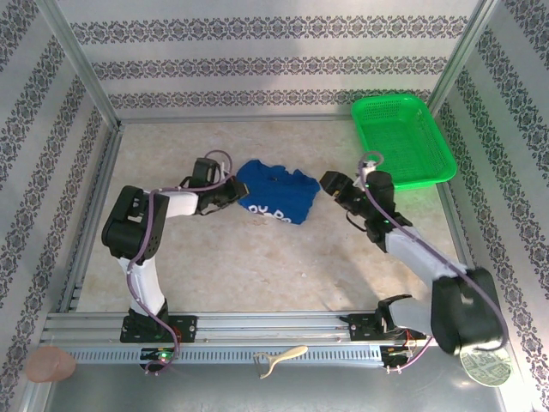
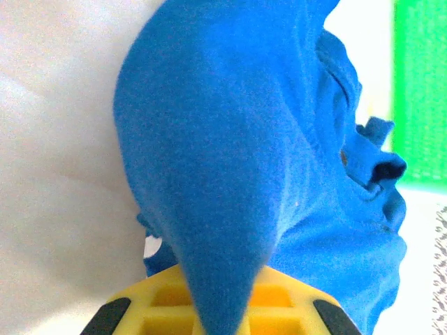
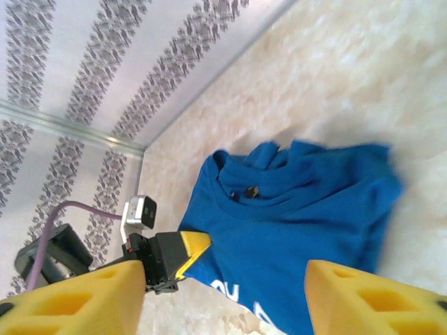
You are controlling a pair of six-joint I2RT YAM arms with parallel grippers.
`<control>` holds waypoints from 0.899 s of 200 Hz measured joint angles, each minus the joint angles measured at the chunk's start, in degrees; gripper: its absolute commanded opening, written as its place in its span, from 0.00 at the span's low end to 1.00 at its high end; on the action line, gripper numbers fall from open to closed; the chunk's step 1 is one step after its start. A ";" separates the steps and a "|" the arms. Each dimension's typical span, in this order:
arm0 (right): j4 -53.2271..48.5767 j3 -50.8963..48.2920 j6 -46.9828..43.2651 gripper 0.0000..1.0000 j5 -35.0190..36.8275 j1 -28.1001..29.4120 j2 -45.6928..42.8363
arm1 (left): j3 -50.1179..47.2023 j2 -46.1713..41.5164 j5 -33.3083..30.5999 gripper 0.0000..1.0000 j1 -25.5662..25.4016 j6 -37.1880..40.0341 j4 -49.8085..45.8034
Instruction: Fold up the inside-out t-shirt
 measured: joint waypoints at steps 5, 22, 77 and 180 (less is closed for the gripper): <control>-1.20 -0.17 -0.52 0.69 0.00 -0.72 -1.64 | 0.85 -0.17 0.00 0.00 1.40 1.20 -1.84; -6.27 -0.72 -1.81 0.73 -0.11 -3.32 -7.63 | 4.31 -0.37 -0.37 0.00 6.84 6.56 -9.31; -17.16 -2.51 -4.46 0.78 -0.96 -6.08 -17.40 | 23.02 1.68 -6.38 0.00 22.05 25.09 -34.05; -25.09 -4.50 -6.08 0.85 -2.97 -6.84 -19.37 | 50.23 19.12 -19.19 0.76 31.95 37.03 -53.31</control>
